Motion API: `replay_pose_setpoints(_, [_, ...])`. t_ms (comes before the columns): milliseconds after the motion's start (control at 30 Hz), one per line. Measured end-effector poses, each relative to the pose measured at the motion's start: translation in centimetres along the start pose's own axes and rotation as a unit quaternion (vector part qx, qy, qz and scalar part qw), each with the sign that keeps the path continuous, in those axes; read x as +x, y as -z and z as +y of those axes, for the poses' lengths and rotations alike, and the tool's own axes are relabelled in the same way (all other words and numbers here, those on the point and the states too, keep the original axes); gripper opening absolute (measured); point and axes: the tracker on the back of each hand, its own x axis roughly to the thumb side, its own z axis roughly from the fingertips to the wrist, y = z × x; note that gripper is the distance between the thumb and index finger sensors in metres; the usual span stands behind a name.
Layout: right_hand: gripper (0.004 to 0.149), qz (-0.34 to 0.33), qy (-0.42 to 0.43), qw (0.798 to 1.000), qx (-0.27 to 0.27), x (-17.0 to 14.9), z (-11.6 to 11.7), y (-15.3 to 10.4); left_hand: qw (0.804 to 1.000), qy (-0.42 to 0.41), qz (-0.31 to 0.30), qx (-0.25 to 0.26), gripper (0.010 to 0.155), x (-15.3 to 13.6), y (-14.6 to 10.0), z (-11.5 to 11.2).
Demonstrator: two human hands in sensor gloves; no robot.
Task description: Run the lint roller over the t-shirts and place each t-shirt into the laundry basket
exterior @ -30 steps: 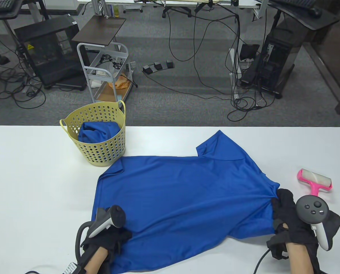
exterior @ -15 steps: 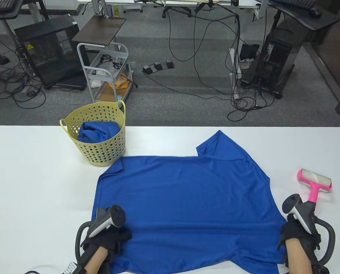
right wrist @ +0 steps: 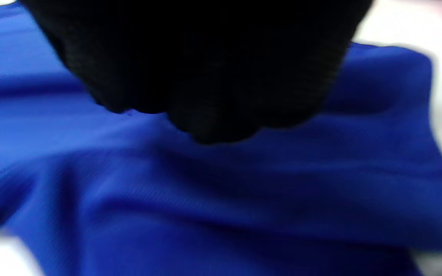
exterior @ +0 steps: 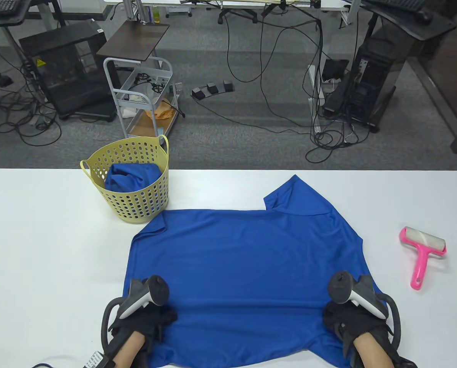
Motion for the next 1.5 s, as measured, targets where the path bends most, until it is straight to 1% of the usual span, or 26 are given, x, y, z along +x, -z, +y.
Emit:
replay_pose_setpoints(33, [0.035,-0.023,-0.015,0.999,0.017,0.2,0.2,-0.1,1.000,0.000,0.000,0.000,0.085,0.0,0.0,0.0])
replay_pose_setpoints(67, [0.035,-0.043,-0.025,0.999,-0.001,0.4,0.4,-0.3,1.000,0.000,0.000,0.000,0.085,0.0,0.0,0.0])
replay_pose_setpoints(100, [0.035,-0.040,-0.024,0.999,-0.015,0.5,0.5,-0.5,1.000,0.000,0.000,0.000,0.085,0.0,0.0,0.0])
replay_pose_setpoints(167, [0.035,-0.050,-0.036,0.998,-0.001,0.3,0.9,-0.9,1.000,0.001,-0.001,0.000,0.085,0.0,0.0,0.0])
replay_pose_setpoints(267, [0.036,-0.075,-0.004,0.997,-0.008,-0.3,1.5,-1.0,1.000,0.002,-0.001,0.004,0.084,0.0,0.0,0.0])
replay_pose_setpoints(367, [0.046,-0.087,0.034,0.996,0.009,-1.3,2.6,-1.0,1.000,0.003,-0.001,0.005,0.084,0.0,0.0,-0.1])
replay_pose_setpoints(500, [0.066,-0.106,0.041,0.993,0.013,-2.3,3.6,-1.1,1.000,0.004,-0.001,0.004,0.084,0.0,0.0,-0.1])
replay_pose_setpoints(533, [0.068,-0.107,0.035,0.994,0.011,-2.3,3.7,-1.1,1.000,0.004,-0.001,0.004,0.084,0.0,0.0,-0.1])
replay_pose_setpoints(600, [0.065,-0.106,0.009,0.994,-0.001,-2.1,3.9,-1.0,1.000,0.004,-0.001,0.005,0.084,0.0,0.0,-0.2])
replay_pose_setpoints(667, [0.054,-0.106,0.002,0.994,-0.030,-1.7,3.8,-0.8,1.000,0.003,-0.001,0.004,0.084,0.0,0.0,-0.2])
replay_pose_setpoints(733, [0.043,-0.113,0.007,0.993,-0.042,-1.6,3.6,-0.6,1.000,0.003,-0.001,0.004,0.084,0.0,0.0,-0.2])
replay_pose_setpoints(767, [0.040,-0.116,0.013,0.992,-0.043,-1.7,3.5,-0.4,1.000,0.003,-0.002,0.004,0.084,0.0,0.0,-0.2])
replay_pose_setpoints(867, [0.035,-0.121,0.047,0.991,-0.035,-2.2,2.8,-0.2,1.000,0.003,-0.002,0.004,0.084,0.0,0.0,-0.2])
replay_pose_setpoints(1033, [0.036,-0.130,0.109,0.985,-0.026,-3.4,1.4,-0.5,1.000,0.004,-0.003,0.002,0.084,0.0,0.0,-0.3])
replay_pose_setpoints(1100, [0.037,-0.145,0.144,0.979,-0.010,-3.9,0.9,-0.5,1.000,0.004,-0.003,0.002,0.084,0.0,0.0,-0.3])
replay_pose_setpoints(1167, [0.036,-0.158,0.184,0.969,0.044,-4.4,0.5,-0.5,1.000,0.004,-0.004,0.001,0.084,0.0,0.0,-0.3])
replay_pose_setpoints(1200, [0.036,-0.153,0.198,0.966,0.062,-4.7,0.3,-0.5,1.000,0.004,-0.004,0.001,0.084,0.0,0.0,-0.3])
replay_pose_setpoints(1233, [0.036,-0.148,0.201,0.966,0.066,-4.9,0.3,-0.4,1.000,0.004,-0.004,0.001,0.084,0.0,0.0,-0.3])
replay_pose_setpoints(1267, [0.039,-0.125,0.194,0.971,0.070,-5.3,0.1,-0.3,1.000,0.004,-0.004,0.000,0.084,0.0,0.0,-0.3])
replay_pose_setpoints(1300, [0.045,-0.103,0.180,0.976,0.063,-5.6,-0.1,-0.2,1.000,0.004,-0.004,0.000,0.084,0.0,0.0,-0.3])
replay_pose_setpoints(1333, [0.049,-0.080,0.165,0.982,0.044,-5.9,-0.3,-0.2,1.000,0.004,-0.004,0.000,0.084,0.0,0.1,-0.3])
replay_pose_setpoints(1367, [0.050,-0.062,0.154,0.986,0.017,-6.2,-0.5,-0.2,1.000,0.004,-0.004,-0.001,0.084,-0.1,0.1,-0.3])
replay_pose_setpoints(1500, [0.047,-0.021,0.148,0.987,-0.056,-6.5,-0.9,0.0,1.000,0.004,-0.004,-0.001,0.084,-0.1,0.1,-0.4])
